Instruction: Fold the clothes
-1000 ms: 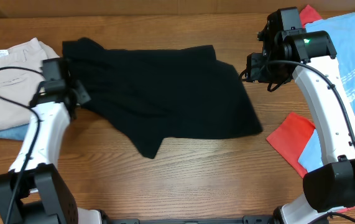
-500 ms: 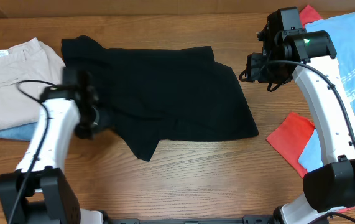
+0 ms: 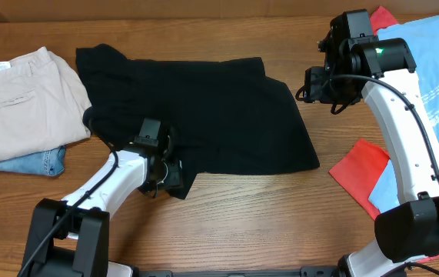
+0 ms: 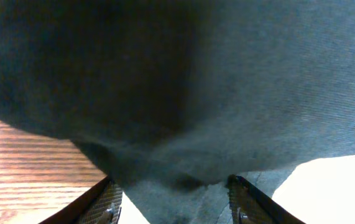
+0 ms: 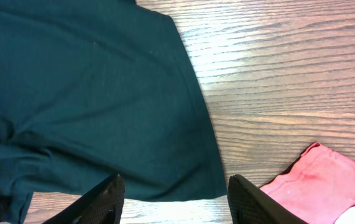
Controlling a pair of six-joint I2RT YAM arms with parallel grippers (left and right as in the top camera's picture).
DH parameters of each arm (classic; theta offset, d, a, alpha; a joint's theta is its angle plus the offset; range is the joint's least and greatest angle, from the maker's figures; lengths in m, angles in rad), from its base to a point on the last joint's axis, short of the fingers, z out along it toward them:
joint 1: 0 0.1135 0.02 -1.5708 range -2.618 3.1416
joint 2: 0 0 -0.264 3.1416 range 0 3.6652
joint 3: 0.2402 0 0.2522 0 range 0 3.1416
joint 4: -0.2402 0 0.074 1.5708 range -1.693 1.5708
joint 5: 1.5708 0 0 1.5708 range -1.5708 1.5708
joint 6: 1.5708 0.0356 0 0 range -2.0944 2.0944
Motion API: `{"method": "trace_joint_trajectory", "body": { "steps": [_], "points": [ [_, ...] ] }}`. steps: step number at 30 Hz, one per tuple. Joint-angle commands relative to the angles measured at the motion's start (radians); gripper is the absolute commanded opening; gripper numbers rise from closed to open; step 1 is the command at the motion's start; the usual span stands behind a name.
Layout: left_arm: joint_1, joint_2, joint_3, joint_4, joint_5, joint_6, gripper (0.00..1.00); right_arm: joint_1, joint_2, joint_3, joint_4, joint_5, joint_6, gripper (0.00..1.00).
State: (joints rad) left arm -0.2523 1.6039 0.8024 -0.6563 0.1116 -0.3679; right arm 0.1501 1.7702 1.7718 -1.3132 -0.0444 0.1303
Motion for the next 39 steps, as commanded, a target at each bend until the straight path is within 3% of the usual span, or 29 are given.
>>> {"method": "trace_joint_trajectory", "body": {
  "steps": [1, 4, 10, 16, 23, 31, 39],
  "points": [
    [-0.022, -0.003, -0.030, 0.027, -0.014, -0.021, 0.58, -0.006, -0.006, 0.001, 0.002, 0.010, -0.004, 0.57],
    [-0.032, 0.000, -0.037, 0.049, -0.014, -0.022, 0.51, -0.006, -0.006, 0.001, -0.002, 0.010, -0.004, 0.57],
    [-0.032, 0.009, -0.037, 0.011, -0.015, -0.037, 0.04, -0.006, -0.006, 0.001, -0.027, 0.010, -0.004, 0.57],
    [-0.009, 0.000, 0.015, -0.083, -0.068, -0.047, 0.04, -0.012, -0.006, -0.015, -0.081, 0.010, 0.050, 0.57],
    [0.002, -0.004, 0.274, -0.201, -0.090, 0.010, 0.04, -0.013, -0.006, -0.197, -0.072, -0.058, 0.057, 0.58],
    [0.002, -0.003, 0.317, -0.286, -0.103, 0.010, 0.04, -0.013, -0.006, -0.538, 0.105, -0.168, 0.056, 0.58],
    [0.002, -0.003, 0.317, -0.317, -0.125, 0.009, 0.04, -0.013, -0.006, -0.705, 0.251, -0.166, 0.074, 0.57]
  ]
}}
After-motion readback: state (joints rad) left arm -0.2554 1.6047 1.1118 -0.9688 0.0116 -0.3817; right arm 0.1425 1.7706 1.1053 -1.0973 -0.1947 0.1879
